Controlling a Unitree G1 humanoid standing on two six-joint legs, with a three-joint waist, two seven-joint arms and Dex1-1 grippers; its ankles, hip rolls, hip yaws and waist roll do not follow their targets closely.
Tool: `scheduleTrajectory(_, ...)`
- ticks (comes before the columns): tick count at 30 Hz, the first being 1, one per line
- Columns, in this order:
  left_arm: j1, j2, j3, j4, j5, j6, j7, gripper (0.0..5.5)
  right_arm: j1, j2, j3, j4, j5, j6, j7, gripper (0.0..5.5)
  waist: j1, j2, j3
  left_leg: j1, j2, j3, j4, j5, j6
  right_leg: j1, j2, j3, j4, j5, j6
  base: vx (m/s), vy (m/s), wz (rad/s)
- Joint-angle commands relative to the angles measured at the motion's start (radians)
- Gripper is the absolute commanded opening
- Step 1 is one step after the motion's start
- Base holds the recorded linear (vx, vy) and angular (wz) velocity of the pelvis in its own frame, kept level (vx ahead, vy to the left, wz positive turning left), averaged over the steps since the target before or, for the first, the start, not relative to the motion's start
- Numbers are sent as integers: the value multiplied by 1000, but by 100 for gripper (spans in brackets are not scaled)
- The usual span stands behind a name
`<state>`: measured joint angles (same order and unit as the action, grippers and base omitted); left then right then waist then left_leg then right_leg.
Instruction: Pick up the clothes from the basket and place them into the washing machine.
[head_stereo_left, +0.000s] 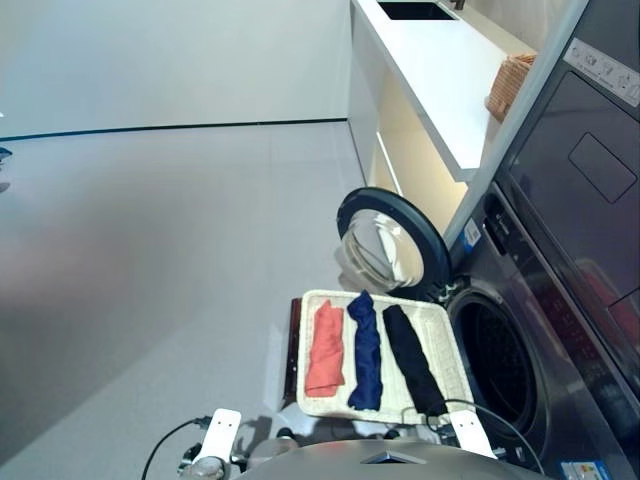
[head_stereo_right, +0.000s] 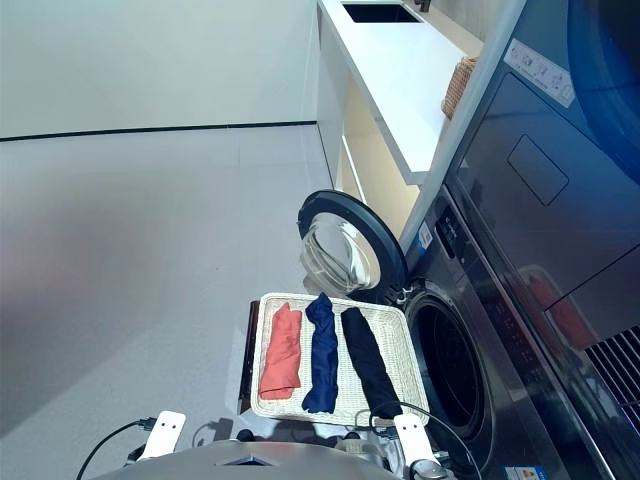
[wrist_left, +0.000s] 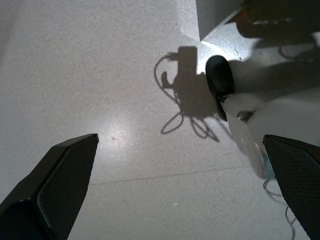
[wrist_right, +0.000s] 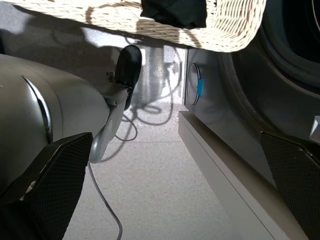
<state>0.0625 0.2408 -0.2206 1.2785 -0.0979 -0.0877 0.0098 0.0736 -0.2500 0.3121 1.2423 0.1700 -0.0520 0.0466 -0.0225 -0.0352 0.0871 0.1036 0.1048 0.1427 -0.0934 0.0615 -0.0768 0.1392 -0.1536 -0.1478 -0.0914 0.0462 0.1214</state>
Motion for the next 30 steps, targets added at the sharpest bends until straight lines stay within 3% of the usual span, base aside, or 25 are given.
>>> scheduleTrajectory(1,-114,-15,-15,34,-16,-35,15,550,-75,-3,14,-5,-1,-25,-15,550,15,17,71,72,9,30,6,-73,-15,37,-27,-53,4,-50,34,0,0,0)
scheduleTrajectory(4,-119,-19,-14,17,-49,-46,22,550,-84,-12,37,-43,-39,-36,-29,550,14,17,74,73,9,31,6,-74,-14,35,-26,-50,4,-49,34,0,0,0)
scheduleTrajectory(9,-101,-48,-11,-160,-226,-91,40,550,-61,-51,43,-269,-45,-74,-65,550,4,26,100,78,6,35,6,-73,-11,29,-28,-40,15,-48,35,0,0,0)
scheduleTrajectory(10,-88,-57,-21,-252,-299,-108,54,550,-57,-63,43,-331,-47,-83,-77,550,2,31,111,78,6,36,6,-71,-10,21,-30,-36,23,-48,36,-66,29,-88)
scheduleTrajectory(13,-95,-46,-91,-538,-380,-142,69,550,-84,-67,31,-432,50,-104,-91,550,0,39,149,54,10,26,25,-61,-9,-7,-29,-28,53,-54,32,-109,7,-65)
scheduleTrajectory(18,-157,-34,-170,-775,-544,-142,106,550,-100,-94,12,-749,212,-140,-109,550,-8,35,220,-60,22,0,166,-84,-11,-86,-31,-12,132,-71,17,-143,-32,-5)
scheduleTrajectory(22,-262,-33,-219,-807,-542,-149,164,550,-170,-99,42,-956,275,-168,-143,550,-19,31,268,-150,34,1,241,-98,-13,-221,-24,19,257,-93,13,-168,-6,-47)
scheduleTrajectory(25,-354,-38,-253,-824,-488,-173,227,550,-254,-119,73,-1146,230,-190,-199,550,-25,24,310,-237,45,0,307,-112,-13,-339,-24,50,364,-114,20,-118,-10,-129)
scheduleTrajectory(30,-433,-33,-282,-826,-384,-187,294,550,-342,-120,99,-1267,168,-215,-269,550,-32,17,363,-346,56,-12,405,-138,-18,-439,-28,62,471,-144,15,-84,-40,-50)
